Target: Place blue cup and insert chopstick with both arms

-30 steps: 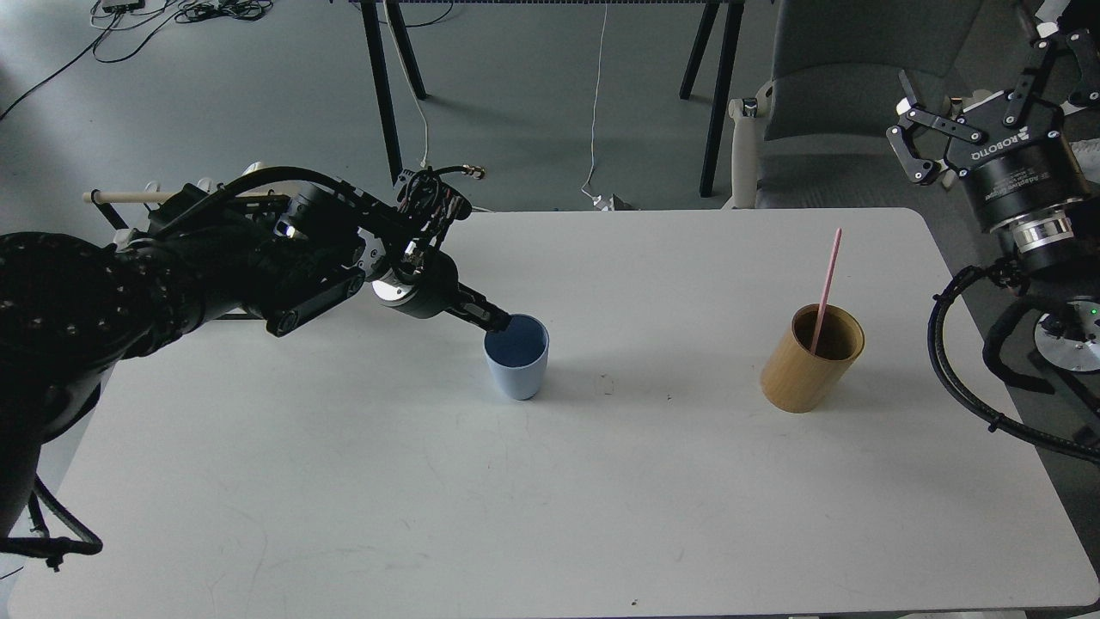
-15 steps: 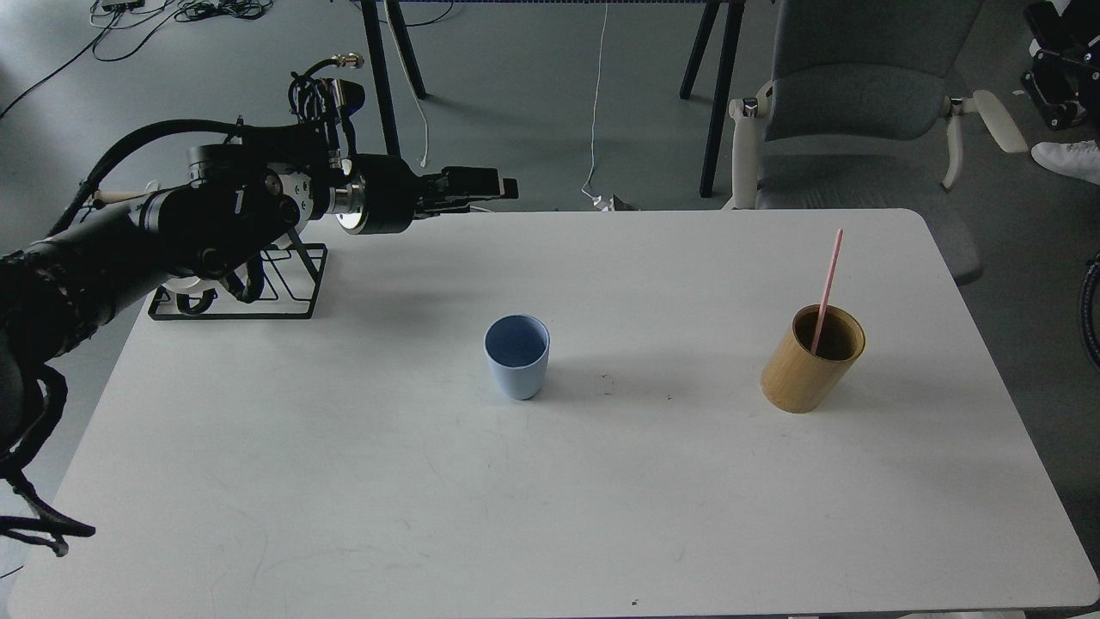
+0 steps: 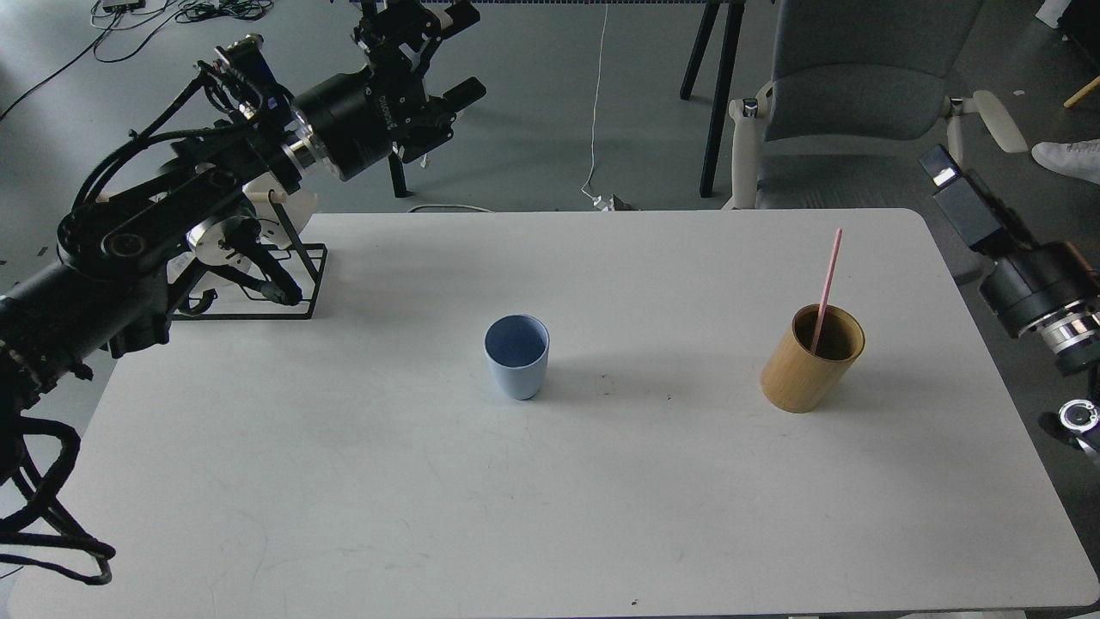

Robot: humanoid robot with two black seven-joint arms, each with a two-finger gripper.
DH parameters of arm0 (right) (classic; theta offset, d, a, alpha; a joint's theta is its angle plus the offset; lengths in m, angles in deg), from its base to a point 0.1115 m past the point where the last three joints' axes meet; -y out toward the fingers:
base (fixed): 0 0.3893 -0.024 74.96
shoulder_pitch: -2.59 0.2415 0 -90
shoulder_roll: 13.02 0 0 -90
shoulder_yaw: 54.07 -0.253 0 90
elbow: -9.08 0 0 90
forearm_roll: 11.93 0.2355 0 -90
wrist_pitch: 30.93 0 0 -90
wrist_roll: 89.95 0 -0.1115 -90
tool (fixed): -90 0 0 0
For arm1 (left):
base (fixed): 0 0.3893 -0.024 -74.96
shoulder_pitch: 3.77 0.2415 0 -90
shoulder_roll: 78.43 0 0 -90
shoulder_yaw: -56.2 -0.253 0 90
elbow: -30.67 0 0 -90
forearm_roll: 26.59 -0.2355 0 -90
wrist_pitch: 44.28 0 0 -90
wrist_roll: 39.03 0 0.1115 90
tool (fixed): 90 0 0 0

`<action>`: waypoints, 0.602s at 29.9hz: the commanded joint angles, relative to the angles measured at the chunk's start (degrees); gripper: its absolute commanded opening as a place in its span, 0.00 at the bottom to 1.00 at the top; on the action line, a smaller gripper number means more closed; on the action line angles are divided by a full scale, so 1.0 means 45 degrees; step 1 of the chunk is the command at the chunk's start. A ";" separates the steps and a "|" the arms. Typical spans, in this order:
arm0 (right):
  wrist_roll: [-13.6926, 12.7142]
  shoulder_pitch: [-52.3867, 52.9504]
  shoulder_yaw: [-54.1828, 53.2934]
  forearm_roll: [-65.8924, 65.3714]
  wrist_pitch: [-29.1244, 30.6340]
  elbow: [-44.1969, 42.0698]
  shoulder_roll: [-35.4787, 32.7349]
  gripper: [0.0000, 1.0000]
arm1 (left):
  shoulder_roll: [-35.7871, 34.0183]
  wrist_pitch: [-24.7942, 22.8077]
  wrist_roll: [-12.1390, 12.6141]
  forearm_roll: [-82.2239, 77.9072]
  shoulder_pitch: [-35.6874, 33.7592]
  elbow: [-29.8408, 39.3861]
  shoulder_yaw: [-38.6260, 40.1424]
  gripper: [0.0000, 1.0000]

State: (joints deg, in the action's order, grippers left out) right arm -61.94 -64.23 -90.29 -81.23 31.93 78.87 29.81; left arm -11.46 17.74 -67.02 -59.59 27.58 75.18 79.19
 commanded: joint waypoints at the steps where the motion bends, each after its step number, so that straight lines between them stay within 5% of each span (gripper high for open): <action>1: -0.0002 0.0043 0.0742 -0.0068 -0.0190 -0.0369 0.0034 0.92 | -0.0037 -0.0003 -0.0002 0.0009 0.0240 0.0049 0.0067 0.94; 12: -0.0002 0.0824 0.2441 -0.0322 -0.0190 -0.1854 0.1693 0.67 | -0.0057 -0.0003 -0.0002 0.0009 0.0670 0.0166 0.0067 0.94; 18: -0.0002 0.1234 0.2852 -0.0322 -0.0159 -0.2519 0.2299 0.66 | -0.0076 -0.0003 -0.0002 0.0009 0.0864 0.0225 0.0086 0.94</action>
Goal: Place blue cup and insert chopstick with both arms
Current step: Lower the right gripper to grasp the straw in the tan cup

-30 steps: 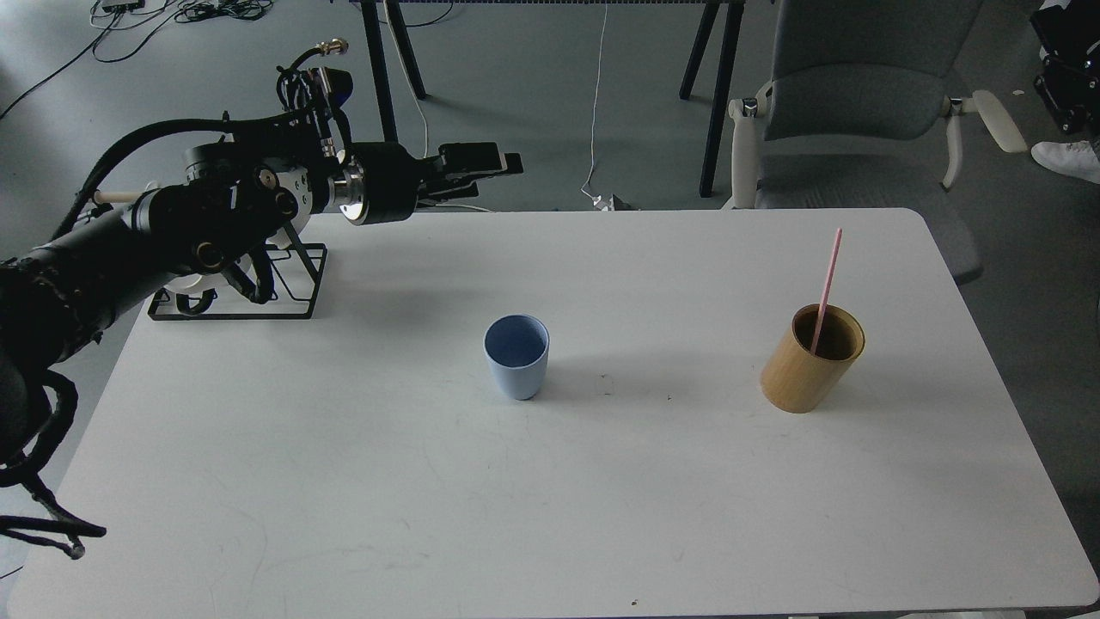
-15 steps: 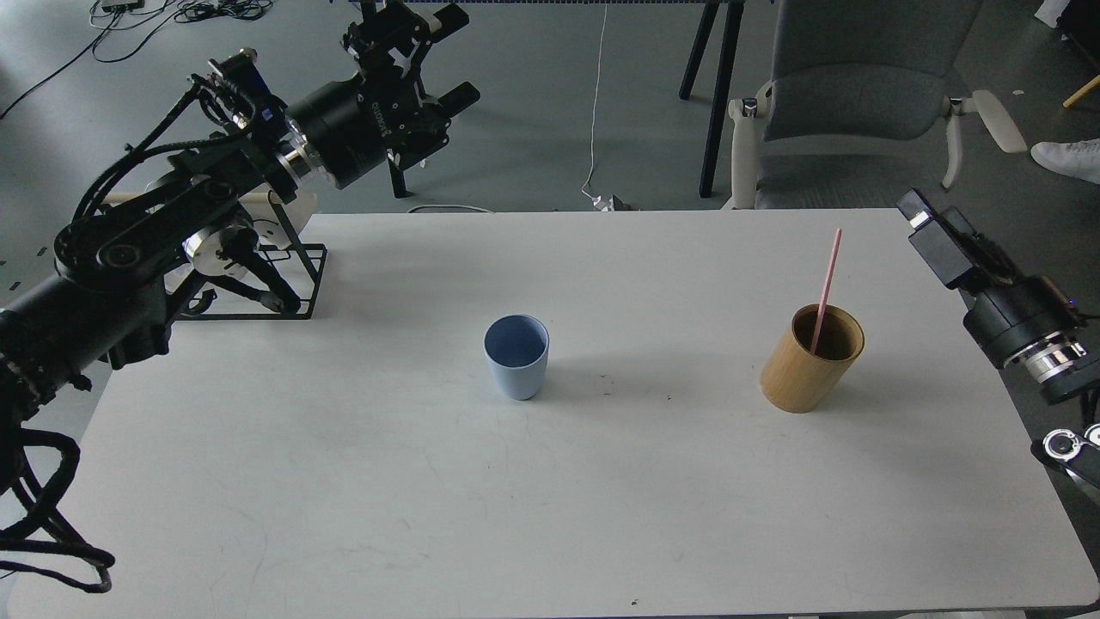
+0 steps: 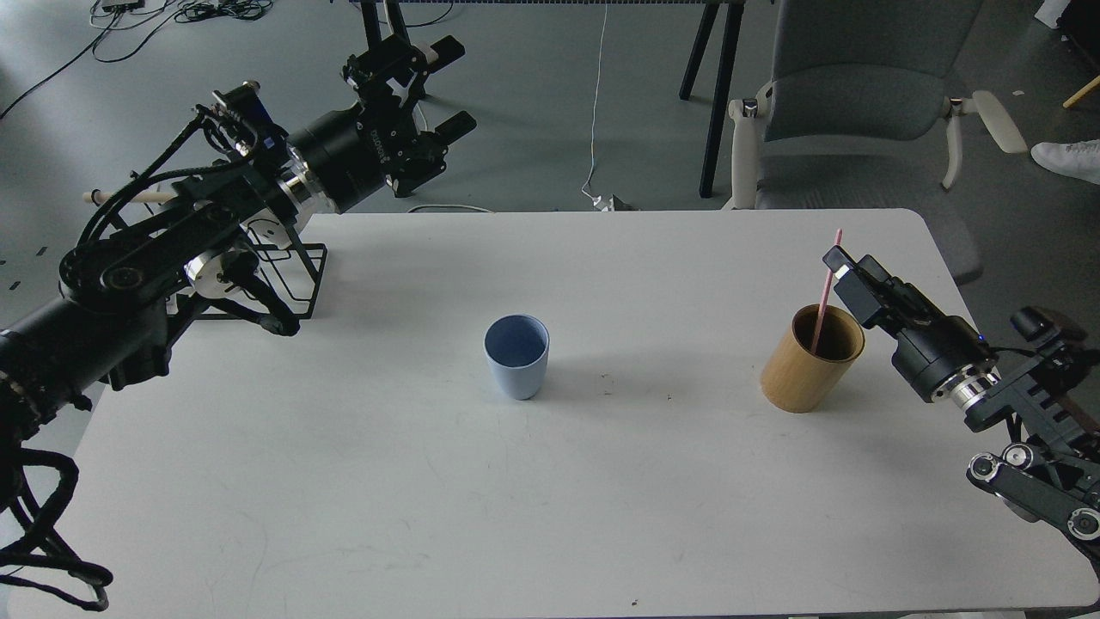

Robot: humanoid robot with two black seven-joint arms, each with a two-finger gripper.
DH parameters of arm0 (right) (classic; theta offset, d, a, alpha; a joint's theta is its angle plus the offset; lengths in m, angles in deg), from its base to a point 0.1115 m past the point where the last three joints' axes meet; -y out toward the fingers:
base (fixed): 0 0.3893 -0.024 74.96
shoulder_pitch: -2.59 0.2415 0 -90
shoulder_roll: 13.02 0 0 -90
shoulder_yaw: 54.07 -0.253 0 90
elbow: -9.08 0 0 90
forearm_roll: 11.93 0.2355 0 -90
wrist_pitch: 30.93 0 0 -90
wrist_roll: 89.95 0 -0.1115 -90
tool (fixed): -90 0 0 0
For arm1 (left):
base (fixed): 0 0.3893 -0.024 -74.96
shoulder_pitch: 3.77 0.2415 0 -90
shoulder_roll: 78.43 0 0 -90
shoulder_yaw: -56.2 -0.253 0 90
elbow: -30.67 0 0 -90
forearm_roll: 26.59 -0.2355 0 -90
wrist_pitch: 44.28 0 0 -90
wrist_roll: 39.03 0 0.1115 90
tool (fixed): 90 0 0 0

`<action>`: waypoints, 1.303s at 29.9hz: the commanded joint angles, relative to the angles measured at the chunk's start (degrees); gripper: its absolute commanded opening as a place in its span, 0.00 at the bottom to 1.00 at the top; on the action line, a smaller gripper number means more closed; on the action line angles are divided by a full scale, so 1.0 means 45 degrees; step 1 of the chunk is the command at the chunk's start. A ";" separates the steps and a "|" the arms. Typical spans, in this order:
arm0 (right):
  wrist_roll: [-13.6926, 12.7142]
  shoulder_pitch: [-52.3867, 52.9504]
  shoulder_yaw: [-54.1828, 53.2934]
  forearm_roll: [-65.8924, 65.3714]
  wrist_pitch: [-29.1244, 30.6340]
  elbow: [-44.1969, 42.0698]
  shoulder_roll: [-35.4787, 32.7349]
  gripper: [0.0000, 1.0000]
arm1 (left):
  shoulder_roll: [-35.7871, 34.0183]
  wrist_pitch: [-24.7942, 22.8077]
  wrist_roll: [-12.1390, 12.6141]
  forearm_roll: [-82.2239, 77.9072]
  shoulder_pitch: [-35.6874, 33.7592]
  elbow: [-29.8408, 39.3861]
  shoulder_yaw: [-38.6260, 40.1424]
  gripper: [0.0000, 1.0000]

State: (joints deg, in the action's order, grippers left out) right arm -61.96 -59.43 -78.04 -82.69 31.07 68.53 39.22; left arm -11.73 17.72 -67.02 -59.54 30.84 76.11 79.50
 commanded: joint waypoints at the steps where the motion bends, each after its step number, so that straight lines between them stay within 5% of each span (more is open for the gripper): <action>1: 0.0002 0.0208 0.0131 0.0003 0.0051 -0.0242 0.0247 0.66 | -0.0037 0.0001 -0.0001 -0.0001 0.0201 0.0020 0.0017 0.94; 8: 0.0002 0.0422 0.0247 0.0003 0.0285 -0.0730 0.0519 0.65 | -0.0018 0.0001 -0.0001 -0.0001 0.0474 0.0020 0.0017 0.95; 39: 0.0002 0.1126 0.1166 0.0120 0.0188 -0.1766 0.1400 0.22 | -0.0037 0.0001 -0.0001 0.0038 0.0591 0.0020 0.0017 0.95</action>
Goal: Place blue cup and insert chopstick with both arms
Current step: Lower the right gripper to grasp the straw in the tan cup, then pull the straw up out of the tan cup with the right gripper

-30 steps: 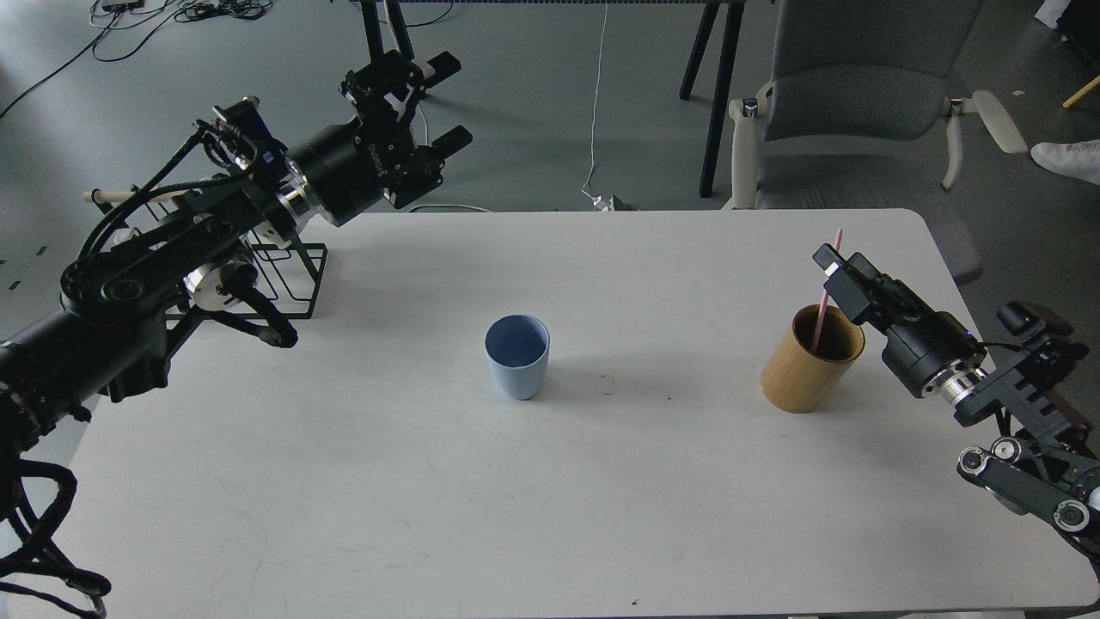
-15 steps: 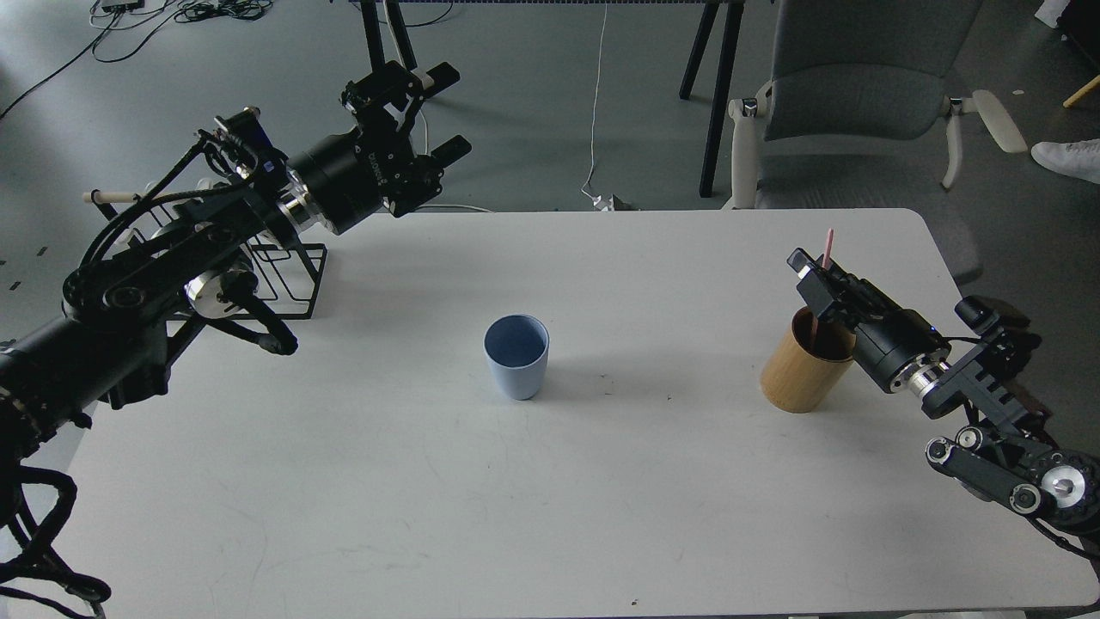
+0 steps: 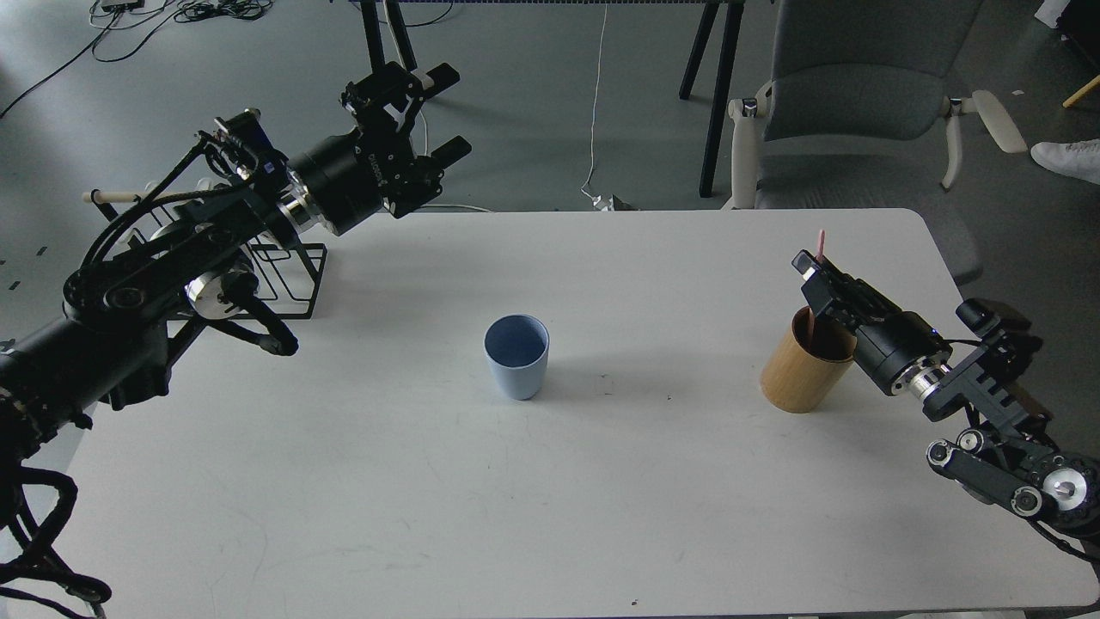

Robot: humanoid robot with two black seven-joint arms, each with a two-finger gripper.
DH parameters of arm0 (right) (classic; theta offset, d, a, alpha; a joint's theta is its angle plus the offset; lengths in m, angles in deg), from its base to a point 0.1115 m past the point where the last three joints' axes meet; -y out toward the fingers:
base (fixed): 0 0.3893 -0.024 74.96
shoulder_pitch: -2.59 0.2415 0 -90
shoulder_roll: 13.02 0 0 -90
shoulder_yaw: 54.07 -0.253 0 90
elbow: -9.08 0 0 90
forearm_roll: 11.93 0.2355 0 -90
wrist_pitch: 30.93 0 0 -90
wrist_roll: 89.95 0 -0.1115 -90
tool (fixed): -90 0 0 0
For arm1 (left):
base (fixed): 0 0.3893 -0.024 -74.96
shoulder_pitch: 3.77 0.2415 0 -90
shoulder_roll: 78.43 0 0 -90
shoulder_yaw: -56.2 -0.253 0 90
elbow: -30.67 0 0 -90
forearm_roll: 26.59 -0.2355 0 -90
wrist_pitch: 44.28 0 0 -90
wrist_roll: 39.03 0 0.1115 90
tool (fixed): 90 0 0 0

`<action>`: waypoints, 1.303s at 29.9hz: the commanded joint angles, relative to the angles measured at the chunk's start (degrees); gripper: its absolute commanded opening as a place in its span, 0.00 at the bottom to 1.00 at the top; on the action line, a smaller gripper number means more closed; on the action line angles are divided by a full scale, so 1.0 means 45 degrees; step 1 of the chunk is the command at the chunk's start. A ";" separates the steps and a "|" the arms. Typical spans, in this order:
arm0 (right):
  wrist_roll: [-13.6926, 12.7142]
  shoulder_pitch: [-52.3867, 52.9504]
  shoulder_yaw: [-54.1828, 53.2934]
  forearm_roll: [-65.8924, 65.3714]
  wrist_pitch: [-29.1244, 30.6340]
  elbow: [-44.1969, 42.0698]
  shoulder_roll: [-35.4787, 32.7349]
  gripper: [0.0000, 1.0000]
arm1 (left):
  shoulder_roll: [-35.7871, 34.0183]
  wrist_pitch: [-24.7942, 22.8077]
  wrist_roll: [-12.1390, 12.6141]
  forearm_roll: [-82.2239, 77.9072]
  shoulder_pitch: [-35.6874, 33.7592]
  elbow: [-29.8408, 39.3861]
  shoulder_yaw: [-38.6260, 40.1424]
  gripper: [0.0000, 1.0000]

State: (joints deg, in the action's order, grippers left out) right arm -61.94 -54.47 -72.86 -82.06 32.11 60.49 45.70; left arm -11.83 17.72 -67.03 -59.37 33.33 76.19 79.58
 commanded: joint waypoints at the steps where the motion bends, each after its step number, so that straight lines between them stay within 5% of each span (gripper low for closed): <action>1: -0.0001 0.0022 0.0014 -0.0021 -0.0042 0.0042 -0.0060 0.22 | -0.0014 0.0000 0.0000 0.0000 0.0095 0.0000 0.0019 0.95; 19: -0.0001 0.0159 -0.0005 -0.0099 -0.0159 0.0314 -0.0548 0.10 | -0.0014 0.0000 0.0000 0.0019 0.0369 0.0000 0.0292 0.95; 39: -0.0001 0.0295 -0.2054 0.0019 -0.0229 0.4512 -0.4805 0.09 | 0.0025 0.0000 0.0000 0.0019 0.0662 -0.0039 0.0663 0.95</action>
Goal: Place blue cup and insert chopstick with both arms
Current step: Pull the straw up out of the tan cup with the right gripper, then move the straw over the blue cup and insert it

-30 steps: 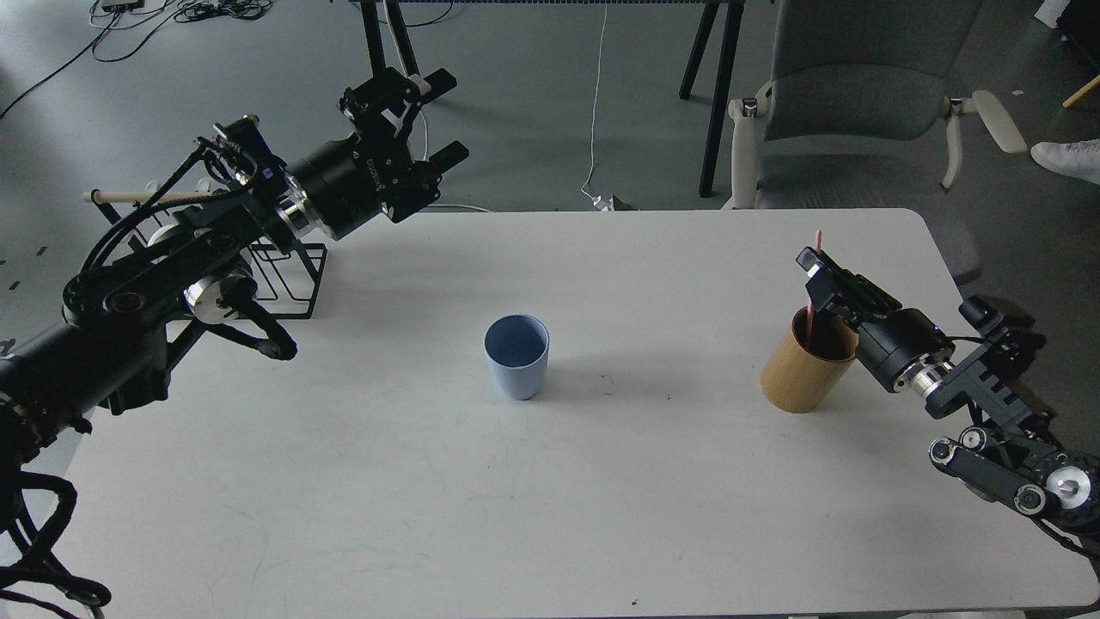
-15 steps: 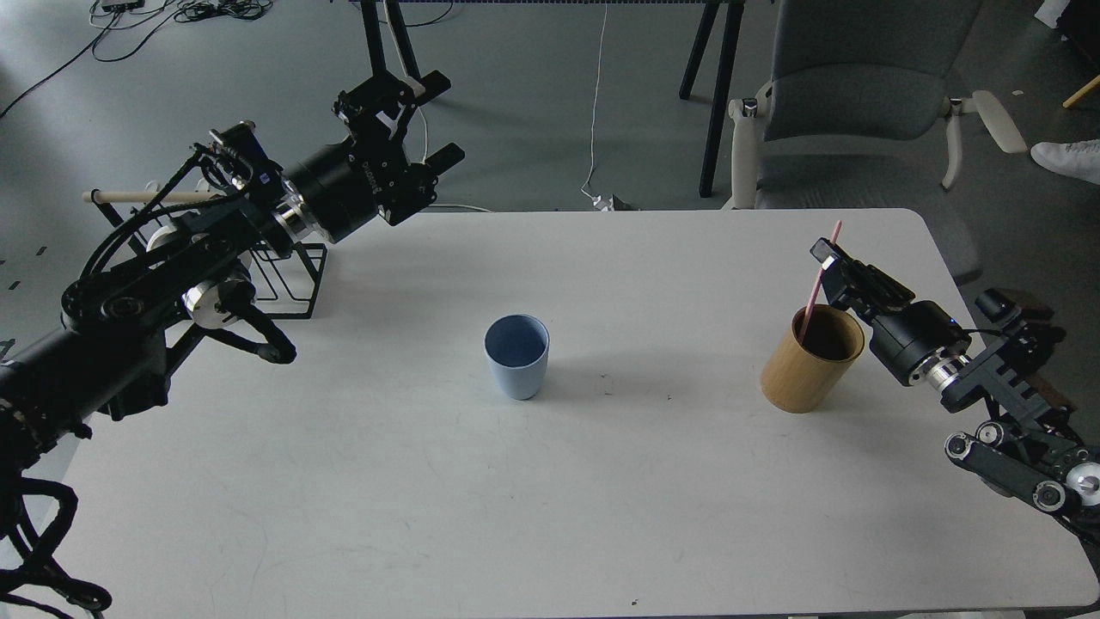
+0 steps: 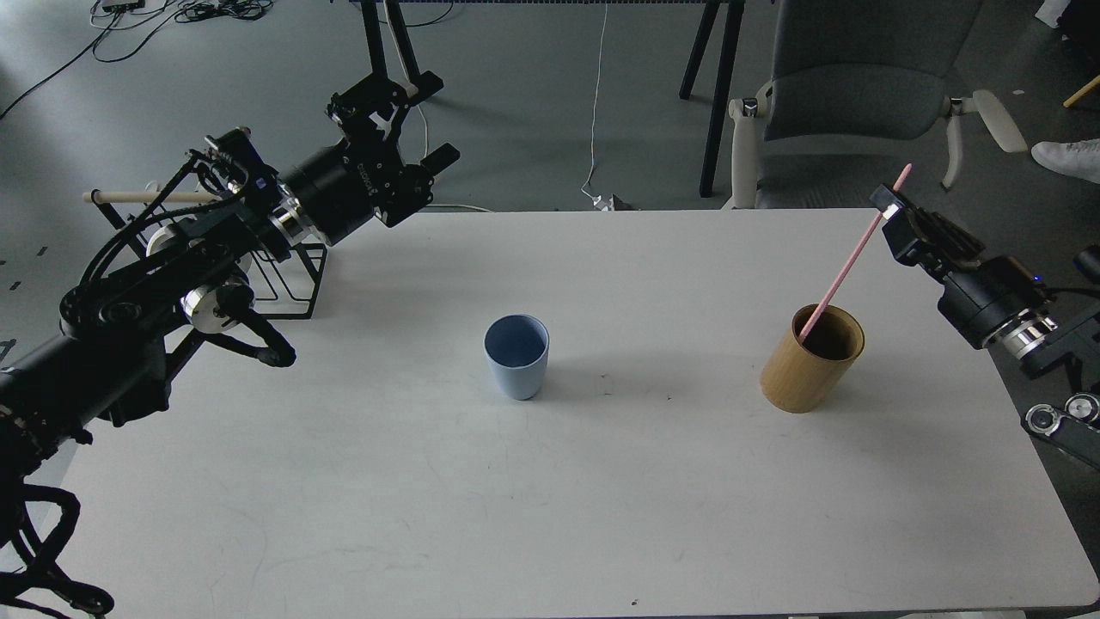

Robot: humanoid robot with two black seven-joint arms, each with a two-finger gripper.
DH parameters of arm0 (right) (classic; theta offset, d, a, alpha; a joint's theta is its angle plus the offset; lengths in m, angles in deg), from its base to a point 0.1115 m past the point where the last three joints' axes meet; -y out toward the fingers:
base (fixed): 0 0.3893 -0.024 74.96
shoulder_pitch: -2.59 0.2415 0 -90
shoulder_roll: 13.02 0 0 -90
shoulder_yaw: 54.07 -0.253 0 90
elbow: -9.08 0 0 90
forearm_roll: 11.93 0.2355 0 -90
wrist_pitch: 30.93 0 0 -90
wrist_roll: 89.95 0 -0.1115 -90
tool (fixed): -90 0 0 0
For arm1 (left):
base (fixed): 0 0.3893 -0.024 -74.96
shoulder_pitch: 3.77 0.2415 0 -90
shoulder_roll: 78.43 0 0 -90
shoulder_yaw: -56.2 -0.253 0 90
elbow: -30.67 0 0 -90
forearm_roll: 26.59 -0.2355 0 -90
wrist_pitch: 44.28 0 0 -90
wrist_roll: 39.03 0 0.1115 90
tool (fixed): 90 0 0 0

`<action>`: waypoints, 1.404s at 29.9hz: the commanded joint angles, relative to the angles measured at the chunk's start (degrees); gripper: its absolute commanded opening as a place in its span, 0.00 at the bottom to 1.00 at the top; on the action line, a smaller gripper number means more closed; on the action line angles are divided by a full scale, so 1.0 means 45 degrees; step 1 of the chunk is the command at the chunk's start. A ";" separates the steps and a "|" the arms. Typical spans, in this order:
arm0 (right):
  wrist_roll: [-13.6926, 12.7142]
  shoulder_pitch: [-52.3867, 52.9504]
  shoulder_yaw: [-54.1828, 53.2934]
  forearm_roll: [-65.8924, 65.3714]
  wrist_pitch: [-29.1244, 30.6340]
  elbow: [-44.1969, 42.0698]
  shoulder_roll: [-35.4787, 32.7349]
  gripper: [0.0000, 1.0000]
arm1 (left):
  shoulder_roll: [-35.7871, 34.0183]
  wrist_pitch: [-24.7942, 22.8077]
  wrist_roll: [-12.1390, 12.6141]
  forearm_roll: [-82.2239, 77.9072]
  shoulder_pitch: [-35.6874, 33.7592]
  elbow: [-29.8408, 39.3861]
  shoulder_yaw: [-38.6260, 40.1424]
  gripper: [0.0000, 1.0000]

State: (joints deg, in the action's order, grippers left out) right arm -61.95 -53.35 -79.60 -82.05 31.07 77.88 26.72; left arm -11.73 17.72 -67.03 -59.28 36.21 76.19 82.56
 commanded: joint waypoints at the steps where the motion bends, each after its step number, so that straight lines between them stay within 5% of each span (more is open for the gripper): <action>1: 0.0000 0.0125 -0.0733 0.0017 0.0002 0.0863 -0.0744 0.08 | 0.0002 0.0000 0.0001 -0.0001 0.0022 -0.0058 0.0002 0.95; 8: 0.0000 0.1628 -0.0560 -0.0080 0.0002 0.1022 -0.0358 0.07 | -0.0076 0.0000 0.0001 -0.0040 0.0626 -0.0233 -0.0017 0.95; 18: 0.0000 0.4557 0.2759 -0.0686 0.0002 -0.0695 0.4134 0.06 | -0.0818 0.0000 0.0001 -0.0021 0.1389 -0.0605 0.0002 0.96; 24: 0.0000 0.5573 0.4457 -0.0706 0.0002 -0.1478 0.5502 0.05 | -0.0838 0.0000 0.0001 -0.0001 0.1721 -0.0605 0.0002 0.96; 42: 0.0000 0.5868 0.6140 -0.1292 0.0002 -0.2903 0.7730 0.05 | -0.0858 0.0000 0.0001 -0.0001 0.1838 -0.0605 0.0002 0.97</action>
State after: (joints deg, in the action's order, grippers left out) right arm -61.95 -27.11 -52.93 -87.80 31.07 66.00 60.50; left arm -15.51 17.73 -67.03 -59.28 44.47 73.47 82.57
